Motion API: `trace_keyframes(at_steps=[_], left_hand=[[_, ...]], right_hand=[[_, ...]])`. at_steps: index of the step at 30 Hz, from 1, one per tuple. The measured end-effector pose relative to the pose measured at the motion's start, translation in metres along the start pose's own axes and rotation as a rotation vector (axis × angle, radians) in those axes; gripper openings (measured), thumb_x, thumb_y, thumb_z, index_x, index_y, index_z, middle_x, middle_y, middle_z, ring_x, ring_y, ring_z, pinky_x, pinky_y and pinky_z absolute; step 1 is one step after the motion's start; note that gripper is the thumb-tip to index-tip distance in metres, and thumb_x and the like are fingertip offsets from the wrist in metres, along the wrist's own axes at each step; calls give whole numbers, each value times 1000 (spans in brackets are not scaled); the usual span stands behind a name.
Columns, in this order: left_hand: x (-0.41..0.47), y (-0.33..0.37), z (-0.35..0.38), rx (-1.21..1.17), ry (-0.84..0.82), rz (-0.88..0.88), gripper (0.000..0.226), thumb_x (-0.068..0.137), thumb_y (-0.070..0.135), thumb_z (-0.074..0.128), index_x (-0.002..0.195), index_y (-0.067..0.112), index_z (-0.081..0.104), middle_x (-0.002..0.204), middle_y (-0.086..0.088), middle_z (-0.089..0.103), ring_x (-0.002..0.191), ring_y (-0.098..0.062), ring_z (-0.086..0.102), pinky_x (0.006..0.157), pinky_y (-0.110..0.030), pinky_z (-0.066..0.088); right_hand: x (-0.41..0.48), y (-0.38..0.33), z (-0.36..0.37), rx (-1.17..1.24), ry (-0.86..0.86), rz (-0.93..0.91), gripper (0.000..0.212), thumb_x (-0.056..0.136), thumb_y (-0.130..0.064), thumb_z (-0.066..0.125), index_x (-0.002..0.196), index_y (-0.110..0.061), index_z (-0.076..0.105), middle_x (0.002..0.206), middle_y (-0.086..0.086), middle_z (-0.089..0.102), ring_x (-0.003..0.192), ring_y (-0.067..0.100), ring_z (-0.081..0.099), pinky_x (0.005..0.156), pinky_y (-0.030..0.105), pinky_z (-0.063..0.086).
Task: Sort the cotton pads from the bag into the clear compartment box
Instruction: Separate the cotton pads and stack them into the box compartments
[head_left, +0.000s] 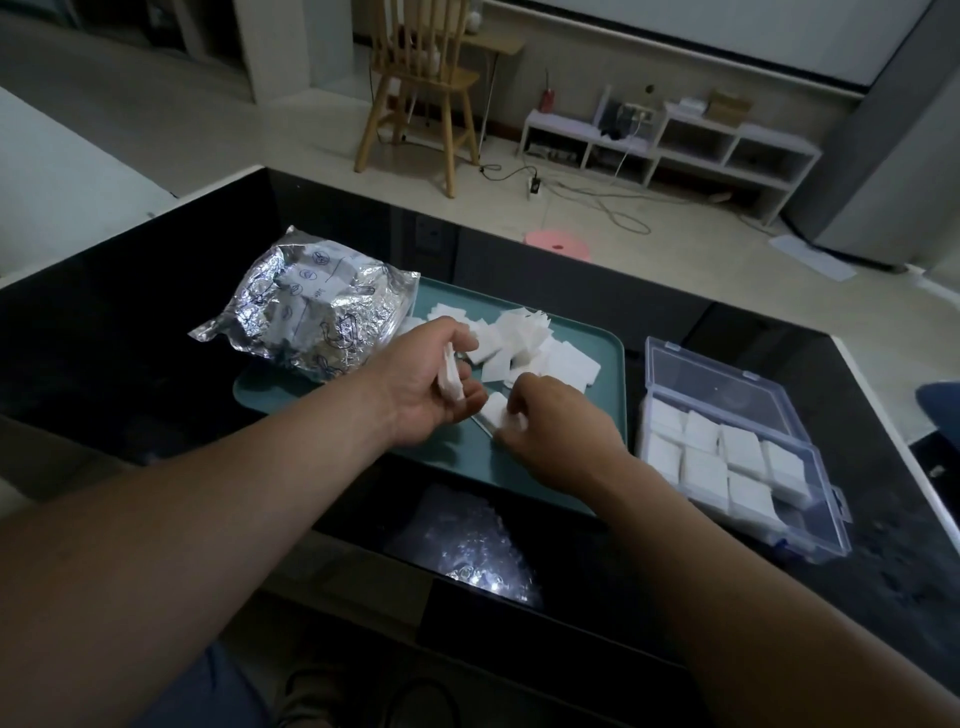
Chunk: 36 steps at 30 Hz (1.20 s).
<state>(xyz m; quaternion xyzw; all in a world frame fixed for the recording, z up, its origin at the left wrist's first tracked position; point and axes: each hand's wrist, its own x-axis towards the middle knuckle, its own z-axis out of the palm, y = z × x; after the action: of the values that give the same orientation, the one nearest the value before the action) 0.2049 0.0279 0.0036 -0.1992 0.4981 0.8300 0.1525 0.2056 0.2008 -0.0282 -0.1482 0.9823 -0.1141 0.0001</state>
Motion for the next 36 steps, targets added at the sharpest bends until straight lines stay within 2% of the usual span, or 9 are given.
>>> trace_keyframes(at_steps=[8,14,18,21,24,26,31,34,36], left_hand=[[-3,-6,4,35,-91,-6,11,100,23,53,99,13,55,70,-3,36,60,-15,41,56,-27,56],[2,-11,6,65,-38,5,9,95,20,63,95,11,61,81,-7,46,64,-17,49,55,-30,55],[0,-16,12,126,-172,14,15,96,28,68,89,17,61,83,-8,49,67,-16,51,59,-26,50],[-6,-17,17,183,-265,68,24,97,30,67,76,20,59,72,-5,51,58,-11,52,61,-26,39],[-7,-19,18,194,-258,90,32,97,25,66,68,19,55,63,-6,35,48,-10,41,59,-26,36],[-6,-20,18,201,-236,93,29,98,20,64,73,19,50,64,-7,36,50,-11,39,58,-26,37],[-8,-17,17,127,-161,41,6,96,9,58,97,14,59,88,-10,66,75,-18,66,61,-34,60],[-11,-15,18,111,-235,-36,9,98,16,58,99,14,66,82,-7,64,75,-19,66,64,-33,62],[-14,-15,19,126,-335,-73,14,101,29,58,98,18,66,77,-3,56,69,-17,57,57,-28,54]], right_hand=[[-4,2,-11,123,0,84,20,90,-37,63,101,-22,54,92,-2,63,83,25,59,70,37,49],[-6,5,-25,685,46,272,18,88,-27,72,97,-15,61,90,6,71,78,20,64,65,34,48],[-16,-6,-37,948,31,254,19,93,-29,72,100,-13,64,96,10,76,81,19,67,72,37,50],[-22,-14,-35,896,58,190,23,93,-38,72,98,-17,64,92,6,75,85,26,69,73,40,52],[-24,-17,-32,843,67,166,21,93,-38,73,97,-20,64,93,1,73,86,20,69,72,36,53],[-26,-17,-33,827,58,157,18,94,-38,72,99,-22,67,94,-3,74,87,16,69,72,30,49],[-29,-7,-37,652,89,12,17,90,-46,74,96,-31,71,103,-12,67,101,3,61,82,25,45],[-29,-3,-40,550,99,-117,27,79,-51,80,94,-33,67,123,-16,59,124,9,51,101,28,42],[-30,-3,-41,542,64,-147,31,78,-41,86,91,-26,61,122,-16,61,119,6,53,97,26,43]])
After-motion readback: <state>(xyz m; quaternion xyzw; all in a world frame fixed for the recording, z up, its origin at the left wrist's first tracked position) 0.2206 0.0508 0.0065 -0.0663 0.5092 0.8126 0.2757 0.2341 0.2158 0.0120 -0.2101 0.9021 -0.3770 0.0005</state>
